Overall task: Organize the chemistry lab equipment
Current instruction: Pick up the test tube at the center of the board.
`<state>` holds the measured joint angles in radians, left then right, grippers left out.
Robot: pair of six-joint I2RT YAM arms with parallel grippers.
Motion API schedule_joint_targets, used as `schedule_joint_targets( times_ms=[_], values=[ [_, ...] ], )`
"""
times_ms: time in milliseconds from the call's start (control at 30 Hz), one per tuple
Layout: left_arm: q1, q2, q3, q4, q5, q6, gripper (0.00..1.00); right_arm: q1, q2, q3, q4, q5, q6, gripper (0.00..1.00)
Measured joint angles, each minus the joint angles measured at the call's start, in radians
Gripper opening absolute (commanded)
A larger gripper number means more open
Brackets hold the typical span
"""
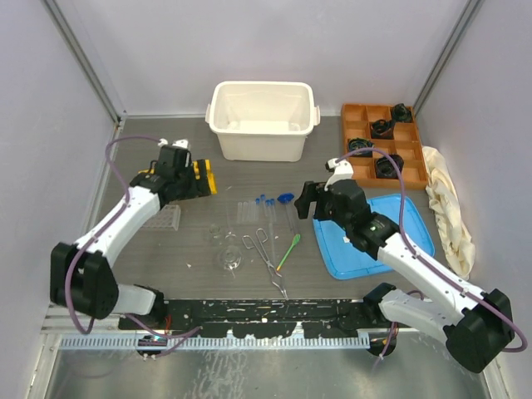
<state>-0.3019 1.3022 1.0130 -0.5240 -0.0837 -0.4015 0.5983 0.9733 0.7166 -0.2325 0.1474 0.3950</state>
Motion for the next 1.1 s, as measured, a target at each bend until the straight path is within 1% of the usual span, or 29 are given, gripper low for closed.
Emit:
schedule_joint_targets(
  times_ms=[133, 267, 467, 567, 700, 933, 1100],
  values=[
    [-0.029, 0.138, 0.074, -0.039, -0.019, 0.018, 0.77, 0.0, 0.002, 0.013, -0.008, -0.017, -0.001, 0.83],
    [-0.067, 0.214, 0.101, -0.067, -0.041, 0.032, 0.74, 0.0, 0.007, 0.034, -0.016, -0.045, -0.008, 0.81],
    [-0.14, 0.27, 0.145, -0.075, -0.065, 0.051, 0.71, 0.0, 0.038, 0.062, -0.031, -0.075, -0.024, 0.8],
    [-0.204, 0.28, 0.164, -0.066, -0.089, 0.063, 0.66, 0.0, 0.06, 0.069, -0.036, -0.083, -0.027, 0.8],
    [-0.264, 0.308, 0.174, -0.048, -0.105, 0.085, 0.61, 0.0, 0.074, 0.075, -0.04, -0.087, -0.027, 0.8],
    [-0.275, 0.446, 0.206, -0.034, -0.127, 0.108, 0.55, 0.0, 0.074, 0.077, -0.04, -0.089, -0.027, 0.81],
    [-0.286, 0.491, 0.216, -0.032, -0.127, 0.111, 0.51, 0.0, 0.074, 0.077, -0.04, -0.085, -0.027, 0.81]
  ],
)
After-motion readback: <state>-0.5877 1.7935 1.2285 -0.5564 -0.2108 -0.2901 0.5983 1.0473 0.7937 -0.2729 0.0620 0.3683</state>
